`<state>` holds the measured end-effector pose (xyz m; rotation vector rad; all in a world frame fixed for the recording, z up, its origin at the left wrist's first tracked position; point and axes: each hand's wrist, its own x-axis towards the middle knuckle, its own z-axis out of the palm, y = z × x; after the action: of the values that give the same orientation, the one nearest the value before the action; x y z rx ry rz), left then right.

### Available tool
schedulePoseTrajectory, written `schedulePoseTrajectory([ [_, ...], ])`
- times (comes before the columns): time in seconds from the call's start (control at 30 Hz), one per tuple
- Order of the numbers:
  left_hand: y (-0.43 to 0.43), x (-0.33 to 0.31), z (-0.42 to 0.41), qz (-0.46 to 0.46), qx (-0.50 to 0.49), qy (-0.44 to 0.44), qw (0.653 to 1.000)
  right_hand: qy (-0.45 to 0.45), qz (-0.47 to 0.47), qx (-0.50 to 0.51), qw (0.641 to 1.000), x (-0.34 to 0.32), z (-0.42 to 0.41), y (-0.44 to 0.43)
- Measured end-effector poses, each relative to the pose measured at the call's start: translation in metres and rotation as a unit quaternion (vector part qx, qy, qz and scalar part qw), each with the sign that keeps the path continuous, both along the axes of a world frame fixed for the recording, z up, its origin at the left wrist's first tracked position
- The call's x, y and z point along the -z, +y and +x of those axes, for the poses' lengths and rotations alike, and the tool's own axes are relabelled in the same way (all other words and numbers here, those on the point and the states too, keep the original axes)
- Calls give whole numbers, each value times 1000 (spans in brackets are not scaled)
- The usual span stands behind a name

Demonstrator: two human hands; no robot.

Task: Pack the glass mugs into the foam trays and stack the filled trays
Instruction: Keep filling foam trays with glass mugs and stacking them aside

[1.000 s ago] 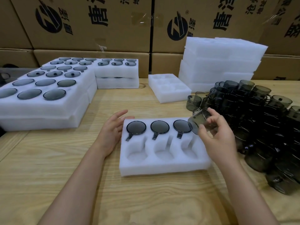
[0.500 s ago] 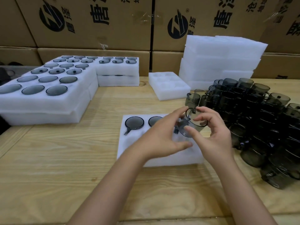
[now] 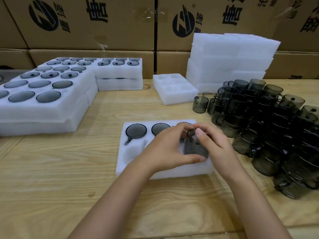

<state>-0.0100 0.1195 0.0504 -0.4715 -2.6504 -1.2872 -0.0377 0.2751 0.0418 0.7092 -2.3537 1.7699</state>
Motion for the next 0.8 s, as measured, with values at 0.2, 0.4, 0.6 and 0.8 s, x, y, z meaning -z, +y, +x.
schedulePoseTrajectory([
  [0.2,2,3,-1,-66,-35,10,997,-49,-12,-48,998,10,-8,7],
  [0.4,2,2,-2,-67,-35,5,997,-34,4,-46,998,15,-11,8],
  [0.6,4,3,1,-70,-29,41,996,-37,45,-40,997,19,-15,18],
  [0.8,3,4,-2,-109,-37,96,989,-28,116,-25,992,12,-13,13],
])
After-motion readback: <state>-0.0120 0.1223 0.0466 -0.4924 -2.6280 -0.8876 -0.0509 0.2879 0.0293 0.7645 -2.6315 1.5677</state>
